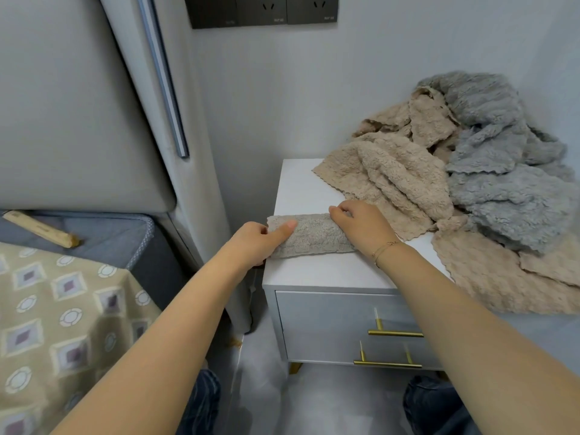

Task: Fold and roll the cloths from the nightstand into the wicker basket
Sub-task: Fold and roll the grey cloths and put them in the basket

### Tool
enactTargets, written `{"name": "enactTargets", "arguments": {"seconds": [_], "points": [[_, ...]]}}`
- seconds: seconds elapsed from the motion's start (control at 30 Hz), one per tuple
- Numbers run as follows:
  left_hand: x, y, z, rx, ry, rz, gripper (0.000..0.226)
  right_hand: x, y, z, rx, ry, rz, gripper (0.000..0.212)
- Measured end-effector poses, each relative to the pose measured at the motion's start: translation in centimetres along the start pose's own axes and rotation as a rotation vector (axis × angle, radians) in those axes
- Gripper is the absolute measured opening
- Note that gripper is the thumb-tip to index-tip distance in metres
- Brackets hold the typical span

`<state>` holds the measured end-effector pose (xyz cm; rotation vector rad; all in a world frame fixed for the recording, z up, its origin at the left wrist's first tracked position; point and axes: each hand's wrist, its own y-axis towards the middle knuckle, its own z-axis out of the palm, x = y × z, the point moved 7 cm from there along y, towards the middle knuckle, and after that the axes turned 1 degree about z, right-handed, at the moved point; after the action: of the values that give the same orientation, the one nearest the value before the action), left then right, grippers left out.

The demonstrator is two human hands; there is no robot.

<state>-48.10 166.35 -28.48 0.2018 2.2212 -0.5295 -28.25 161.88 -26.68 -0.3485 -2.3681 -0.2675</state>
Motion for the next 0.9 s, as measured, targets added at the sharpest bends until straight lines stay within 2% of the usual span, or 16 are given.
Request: {"name": "enactTargets", "arguments": {"seconds": [0.13, 0.3, 0.37, 0.47, 0.5, 0.53, 0.6, 0.67, 0.73, 0.8, 0.9], "points": [[-0.4, -0.4, -0.1, 0.139, 0.055, -0.066, 0.063, 0.2, -0.2, 0.0, 0.058, -0.022, 0.000, 0.045], [-1.4, -1.3, 0.1, 0.235, 0.124, 0.003, 0.049, 0.2, -0.7, -0.3, 0.092, -0.010, -0.048, 0.048], [-1.7, -1.7, 0.5, 0.251, 0.085, 0.028, 0.047, 0.2, -0.9, -0.4, 0.088, 0.016, -0.057, 0.046], [-1.9, -1.9, 1.0, 0.237, -0.020, 0.062, 0.036, -0.1, -1.4, -1.3, 0.001, 0.123, -0.021, 0.029], [-2.2, -2.0, 1.1, 0.222, -0.081, 0.073, 0.031, -0.1, -1.7, -2.0, -0.075, 0.157, -0.003, 0.025], [-2.4, -2.1, 1.0, 0.198, -0.153, 0.083, 0.028, -0.1, -2.1, -2.9, -0.171, 0.198, 0.015, 0.030], [-3.1, -2.5, 1.0, 0.150, -0.301, 0.109, 0.025, -0.1, -3.6, -4.9, -0.367, 0.385, 0.065, 0.044], [-4.2, -3.2, 1.3, 0.130, -0.418, 0.150, 0.025, -0.4, -5.5, -5.6, -0.429, 0.659, 0.190, 0.053], [-5.3, -3.8, 2.3, 0.141, -0.438, 0.186, 0.026, -0.5, -6.7, -4.6, -0.300, 0.908, 0.300, 0.053], [-6.5, -4.6, 3.8, 0.178, -0.395, 0.220, 0.026, -0.2, -7.6, -4.1, -0.171, 1.127, 0.315, 0.040], [-7.6, -5.4, 6.3, 0.209, -0.280, 0.258, 0.035, -0.9, -8.6, -5.3, -0.209, 1.269, 0.363, 0.025]]}}
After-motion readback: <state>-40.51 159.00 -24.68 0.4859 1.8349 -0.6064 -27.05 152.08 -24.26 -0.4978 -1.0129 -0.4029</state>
